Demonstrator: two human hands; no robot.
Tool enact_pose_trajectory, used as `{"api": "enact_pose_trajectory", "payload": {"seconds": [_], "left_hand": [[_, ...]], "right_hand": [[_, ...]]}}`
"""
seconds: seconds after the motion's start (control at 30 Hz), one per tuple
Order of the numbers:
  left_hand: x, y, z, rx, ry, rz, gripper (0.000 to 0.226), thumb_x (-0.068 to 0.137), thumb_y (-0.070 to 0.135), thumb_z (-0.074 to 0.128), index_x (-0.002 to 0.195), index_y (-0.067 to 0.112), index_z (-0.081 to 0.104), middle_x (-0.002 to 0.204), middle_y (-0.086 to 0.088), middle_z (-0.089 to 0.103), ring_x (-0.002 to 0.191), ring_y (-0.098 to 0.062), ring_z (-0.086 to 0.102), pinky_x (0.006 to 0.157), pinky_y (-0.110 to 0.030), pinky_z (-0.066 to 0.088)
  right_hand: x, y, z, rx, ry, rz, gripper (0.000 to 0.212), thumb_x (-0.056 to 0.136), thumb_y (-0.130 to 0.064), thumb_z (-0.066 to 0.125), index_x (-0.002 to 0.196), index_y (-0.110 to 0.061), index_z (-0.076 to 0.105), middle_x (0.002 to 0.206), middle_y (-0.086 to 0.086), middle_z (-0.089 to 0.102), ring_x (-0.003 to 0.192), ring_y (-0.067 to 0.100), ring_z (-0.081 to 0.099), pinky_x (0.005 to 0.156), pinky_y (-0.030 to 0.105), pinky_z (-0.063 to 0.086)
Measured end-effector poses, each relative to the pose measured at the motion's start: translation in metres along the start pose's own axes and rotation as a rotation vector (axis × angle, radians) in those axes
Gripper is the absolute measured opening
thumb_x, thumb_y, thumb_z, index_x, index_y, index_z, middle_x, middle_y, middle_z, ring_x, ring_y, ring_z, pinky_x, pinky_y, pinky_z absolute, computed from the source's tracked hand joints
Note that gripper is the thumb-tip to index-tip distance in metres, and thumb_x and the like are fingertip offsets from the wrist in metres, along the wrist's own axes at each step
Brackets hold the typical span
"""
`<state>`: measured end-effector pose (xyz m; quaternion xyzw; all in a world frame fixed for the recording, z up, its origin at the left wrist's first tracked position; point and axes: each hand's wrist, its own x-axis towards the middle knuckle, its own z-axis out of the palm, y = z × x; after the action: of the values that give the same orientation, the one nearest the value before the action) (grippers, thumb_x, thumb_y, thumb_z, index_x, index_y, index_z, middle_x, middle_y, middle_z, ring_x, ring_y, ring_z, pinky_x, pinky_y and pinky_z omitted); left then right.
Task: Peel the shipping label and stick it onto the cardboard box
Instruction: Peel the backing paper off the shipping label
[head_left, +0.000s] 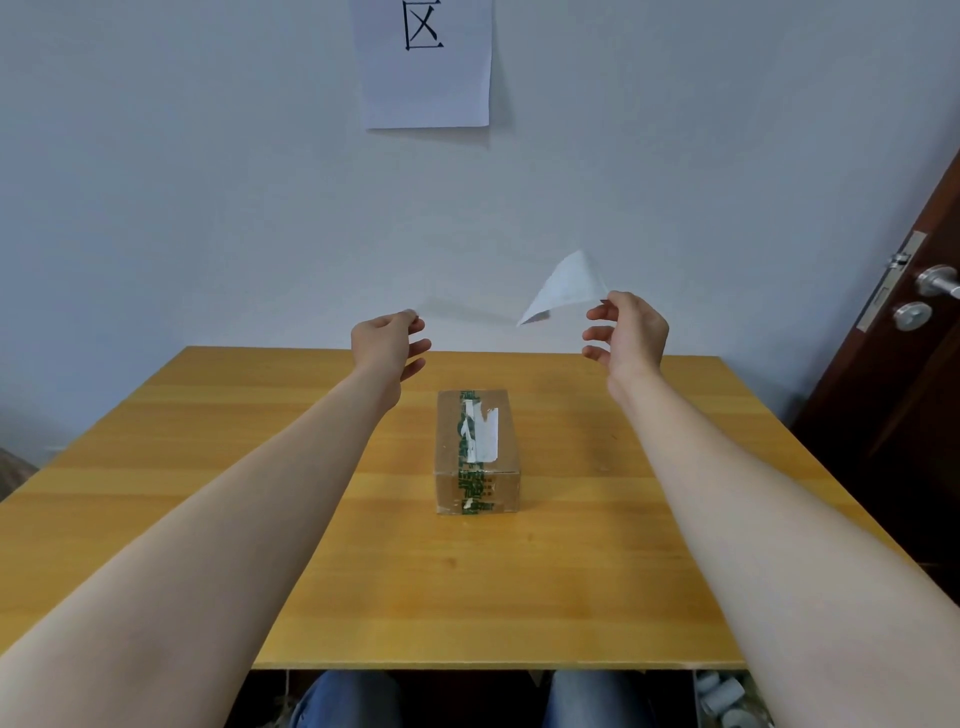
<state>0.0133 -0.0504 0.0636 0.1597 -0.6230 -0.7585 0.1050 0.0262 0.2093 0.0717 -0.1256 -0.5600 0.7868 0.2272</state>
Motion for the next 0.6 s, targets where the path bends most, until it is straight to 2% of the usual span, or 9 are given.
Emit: {"api": "enact_pose_trajectory", "payload": {"seconds": [0.2,0.33,0.5,0.6], "left_hand": [[0.002,-0.002,-0.003,-0.002,0.013,-0.009,0.011,0.1,0.023,0.062,0.098,0.016,0.071,0.101,0.002,0.076,0.081,-0.016,0.073,0.078,-0.036,0.063],[0.004,-0.005,-0.007,0.001,0.047,-0.002,0.014,0.098,0.02,0.061,0.089,0.015,0.07,0.099,0.001,0.074,0.074,-0.015,0.071,0.073,-0.034,0.061],[0.009,-0.008,-0.018,0.002,0.167,0.014,0.021,0.102,0.019,0.054,0.086,0.016,0.068,0.104,0.0,0.073,0.07,-0.014,0.071,0.065,-0.031,0.058],[0.01,-0.01,-0.024,0.005,0.253,0.072,0.02,0.104,0.02,0.047,0.1,0.015,0.065,0.103,0.0,0.068,0.07,-0.014,0.07,0.065,-0.034,0.061]], "right_hand": [[0.002,0.0,-0.002,0.027,0.017,0.031,0.01,0.092,-0.019,0.059,0.091,-0.011,0.066,0.074,0.004,0.067,0.053,0.022,0.056,0.051,0.031,0.049],[0.002,0.003,-0.004,0.023,0.005,0.045,0.011,0.093,-0.02,0.059,0.092,-0.011,0.065,0.077,0.005,0.068,0.054,0.022,0.057,0.052,0.032,0.052],[0.0,0.007,-0.005,0.009,0.001,0.067,0.01,0.093,-0.018,0.059,0.092,-0.011,0.065,0.076,0.004,0.067,0.054,0.023,0.057,0.051,0.031,0.052],[0.001,0.01,-0.004,0.006,0.005,0.081,0.01,0.092,-0.018,0.059,0.091,-0.01,0.066,0.075,0.005,0.067,0.053,0.023,0.056,0.05,0.031,0.052]]}}
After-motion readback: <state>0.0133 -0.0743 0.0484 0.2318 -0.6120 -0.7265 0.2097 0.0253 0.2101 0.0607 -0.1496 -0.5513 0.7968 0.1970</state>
